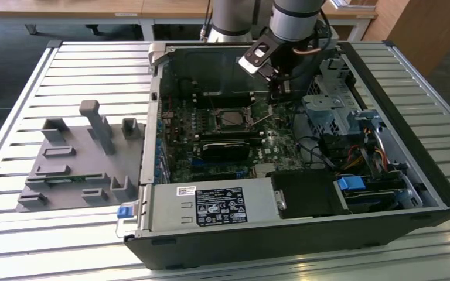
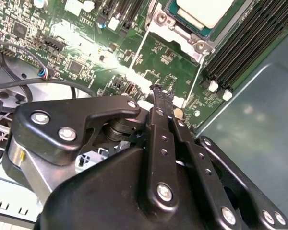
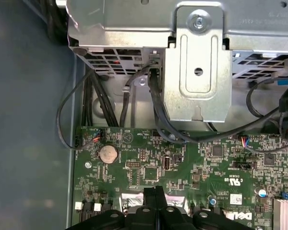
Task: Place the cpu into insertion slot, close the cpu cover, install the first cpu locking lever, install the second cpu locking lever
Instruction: 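Close the cpu cover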
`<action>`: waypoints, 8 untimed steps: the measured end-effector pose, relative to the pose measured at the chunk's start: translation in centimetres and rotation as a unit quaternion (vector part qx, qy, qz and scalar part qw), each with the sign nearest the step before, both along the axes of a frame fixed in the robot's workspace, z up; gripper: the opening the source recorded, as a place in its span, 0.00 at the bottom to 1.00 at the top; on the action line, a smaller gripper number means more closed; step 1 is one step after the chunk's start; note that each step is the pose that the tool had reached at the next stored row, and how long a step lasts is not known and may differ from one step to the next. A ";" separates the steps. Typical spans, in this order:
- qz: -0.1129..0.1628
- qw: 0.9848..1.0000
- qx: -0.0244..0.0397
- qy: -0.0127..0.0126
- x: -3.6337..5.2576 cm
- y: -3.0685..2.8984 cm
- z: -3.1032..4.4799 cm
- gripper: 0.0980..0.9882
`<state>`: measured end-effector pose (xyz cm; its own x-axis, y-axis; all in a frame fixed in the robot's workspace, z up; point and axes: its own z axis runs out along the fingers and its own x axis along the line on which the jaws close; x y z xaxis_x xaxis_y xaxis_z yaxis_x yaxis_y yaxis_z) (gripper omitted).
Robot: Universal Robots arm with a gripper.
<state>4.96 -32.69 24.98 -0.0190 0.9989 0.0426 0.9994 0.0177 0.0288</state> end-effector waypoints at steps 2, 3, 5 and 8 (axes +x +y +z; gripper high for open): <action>0.000 1.000 0.000 0.000 0.20 0.05 -0.02 0.01; 0.000 1.000 0.000 0.000 0.30 0.08 -0.03 0.01; 0.000 1.000 0.000 0.001 0.49 0.12 -0.03 0.01; 0.000 1.000 0.000 0.001 0.80 0.14 -0.06 0.01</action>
<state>5.77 -32.54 24.92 -0.0188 0.9989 0.0425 0.9995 0.0177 0.0259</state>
